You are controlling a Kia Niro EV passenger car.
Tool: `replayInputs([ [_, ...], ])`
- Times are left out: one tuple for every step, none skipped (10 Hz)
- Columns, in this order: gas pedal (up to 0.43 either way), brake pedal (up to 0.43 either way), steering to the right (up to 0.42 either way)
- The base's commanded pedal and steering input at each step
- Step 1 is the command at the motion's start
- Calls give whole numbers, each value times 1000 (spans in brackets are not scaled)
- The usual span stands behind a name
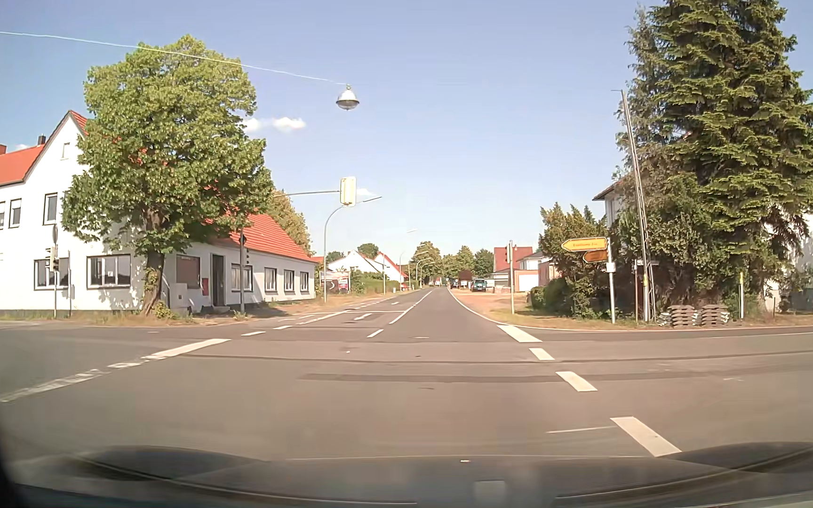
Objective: Follow the waypoints while adhering to traffic rules and regulations
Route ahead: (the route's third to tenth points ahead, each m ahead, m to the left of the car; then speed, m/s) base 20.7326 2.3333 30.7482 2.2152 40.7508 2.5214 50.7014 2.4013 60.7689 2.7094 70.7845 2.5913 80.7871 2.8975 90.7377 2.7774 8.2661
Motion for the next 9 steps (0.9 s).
replayInputs([
  [370,6,1],
  [370,6,1],
  [370,6,1],
  [370,6,1],
  [370,6,2],
  [370,6,0],
  [370,6,-3],
  [370,6,-5],
  [331,6,-6],
])
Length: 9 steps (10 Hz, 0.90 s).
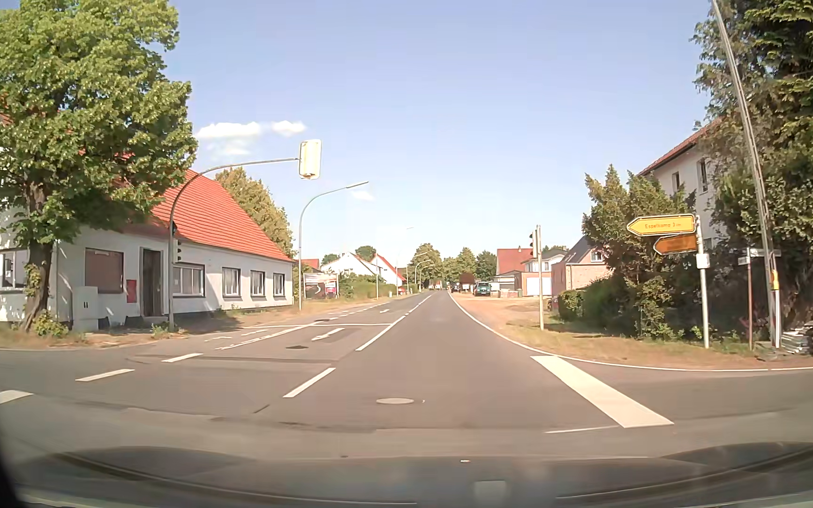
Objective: Follow the waypoints while adhering to traffic rules and regulations
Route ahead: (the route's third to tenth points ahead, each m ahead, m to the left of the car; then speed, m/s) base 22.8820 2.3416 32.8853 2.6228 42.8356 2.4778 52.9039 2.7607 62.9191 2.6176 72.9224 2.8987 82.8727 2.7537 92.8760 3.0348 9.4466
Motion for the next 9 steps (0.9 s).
replayInputs([
  [331,6,-6],
  [319,6,-6],
  [319,6,-6],
  [311,6,-6],
  [311,6,-6],
  [311,6,-6],
  [311,6,-5],
  [311,6,-4],
  [311,6,-4],
])
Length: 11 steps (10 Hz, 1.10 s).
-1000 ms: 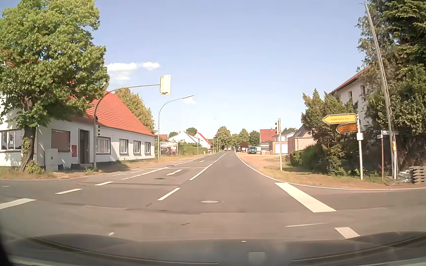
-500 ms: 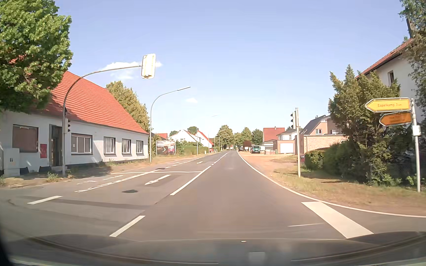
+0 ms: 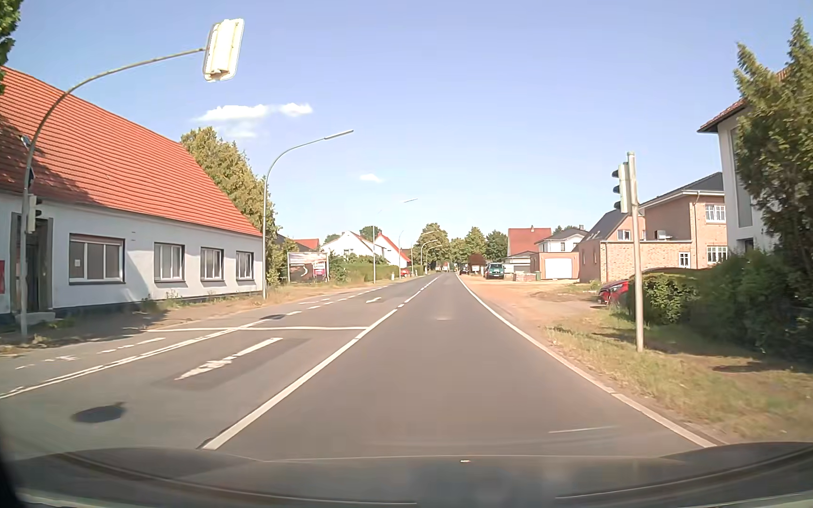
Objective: Follow the waypoints while adhering to traffic rules and regulations
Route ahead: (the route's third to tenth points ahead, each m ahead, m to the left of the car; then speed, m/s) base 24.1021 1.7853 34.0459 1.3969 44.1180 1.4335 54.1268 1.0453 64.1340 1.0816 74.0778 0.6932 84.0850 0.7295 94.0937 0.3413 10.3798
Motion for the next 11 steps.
replayInputs([
  [311,6,-3],
  [311,6,1],
  [311,6,8],
  [311,6,9],
  [311,6,5],
  [311,6,4],
  [311,6,4],
  [311,6,4],
  [311,6,4],
  [311,6,4],
  [311,6,4],
])
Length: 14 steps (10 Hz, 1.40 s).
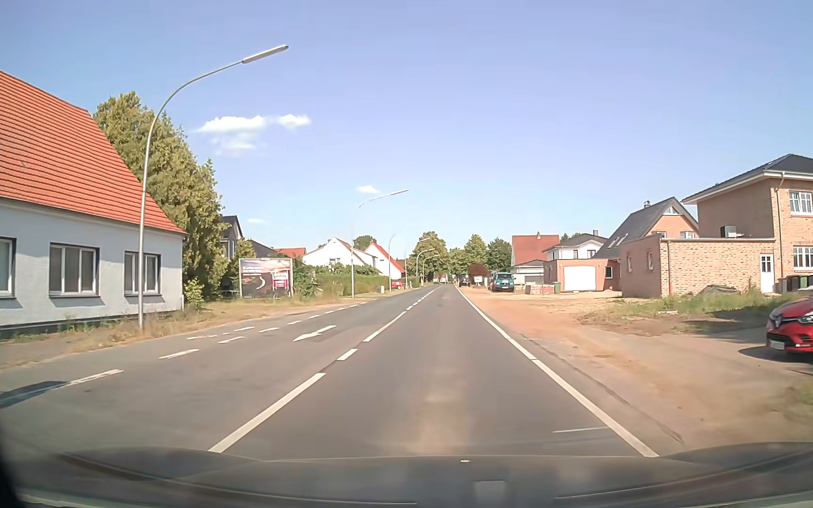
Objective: Follow the waypoints while adhering to traffic rules and regulations
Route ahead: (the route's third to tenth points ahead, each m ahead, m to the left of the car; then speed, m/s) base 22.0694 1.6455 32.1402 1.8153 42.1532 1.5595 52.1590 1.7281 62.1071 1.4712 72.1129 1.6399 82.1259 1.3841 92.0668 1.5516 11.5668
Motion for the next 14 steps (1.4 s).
replayInputs([
  [311,6,4],
  [311,6,4],
  [311,6,4],
  [260,6,3],
  [260,6,2],
  [260,6,1],
  [260,6,-1],
  [260,6,-2],
  [260,6,-2],
  [260,6,-1],
  [260,6,-1],
  [260,6,-1],
  [260,6,-1],
  [260,6,0],
])
